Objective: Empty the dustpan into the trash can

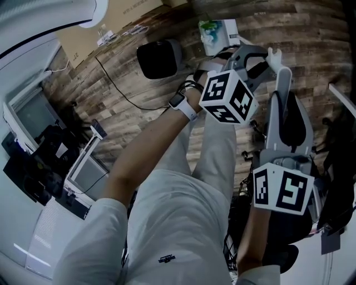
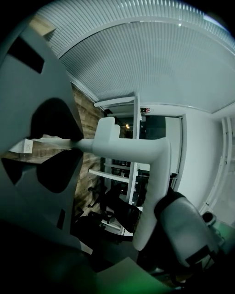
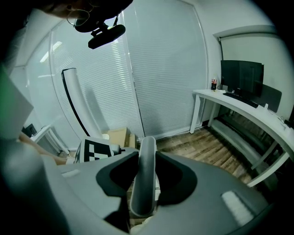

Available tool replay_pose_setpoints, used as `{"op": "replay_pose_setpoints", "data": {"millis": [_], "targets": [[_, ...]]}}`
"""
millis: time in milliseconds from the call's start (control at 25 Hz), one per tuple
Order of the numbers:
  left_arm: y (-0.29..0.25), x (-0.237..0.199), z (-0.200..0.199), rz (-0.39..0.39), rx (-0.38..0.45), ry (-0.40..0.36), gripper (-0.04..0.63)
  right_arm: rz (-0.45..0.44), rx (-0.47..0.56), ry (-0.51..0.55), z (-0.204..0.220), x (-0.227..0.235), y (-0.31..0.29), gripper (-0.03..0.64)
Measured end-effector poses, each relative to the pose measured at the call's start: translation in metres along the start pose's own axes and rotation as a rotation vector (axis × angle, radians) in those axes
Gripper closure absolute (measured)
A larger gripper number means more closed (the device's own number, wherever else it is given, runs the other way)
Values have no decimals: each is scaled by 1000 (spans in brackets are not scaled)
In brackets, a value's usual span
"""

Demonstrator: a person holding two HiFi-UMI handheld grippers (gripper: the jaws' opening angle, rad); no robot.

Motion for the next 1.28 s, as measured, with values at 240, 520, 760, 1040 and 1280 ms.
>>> {"op": "replay_pose_setpoints", "data": {"millis": [240, 520, 760, 1040, 1280], "targets": [[8, 11, -6, -18, 11, 82, 514, 4, 24, 48, -5, -5, 14, 490], [33, 34, -27, -61, 59, 146, 514, -23, 37, 136, -22, -10, 50, 491], [63, 50, -49, -109, 87, 199, 511, -71, 69, 205, -41, -16, 85, 491], [104, 58, -68, -181, 113, 199, 509, -108, 111, 243, -65, -31, 117, 491], [144, 57, -87, -246, 139, 198, 511, -148, 182, 288, -96, -48, 139, 489]]}}
Point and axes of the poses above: the fingertips, and each gripper's own axes: y backward along the fingers, x to its right, z out of its underside, the point moved 2 cm from there along y, backward along the fingers, and after that the axes turned 13 degrees about y, right-handed, at the moved point
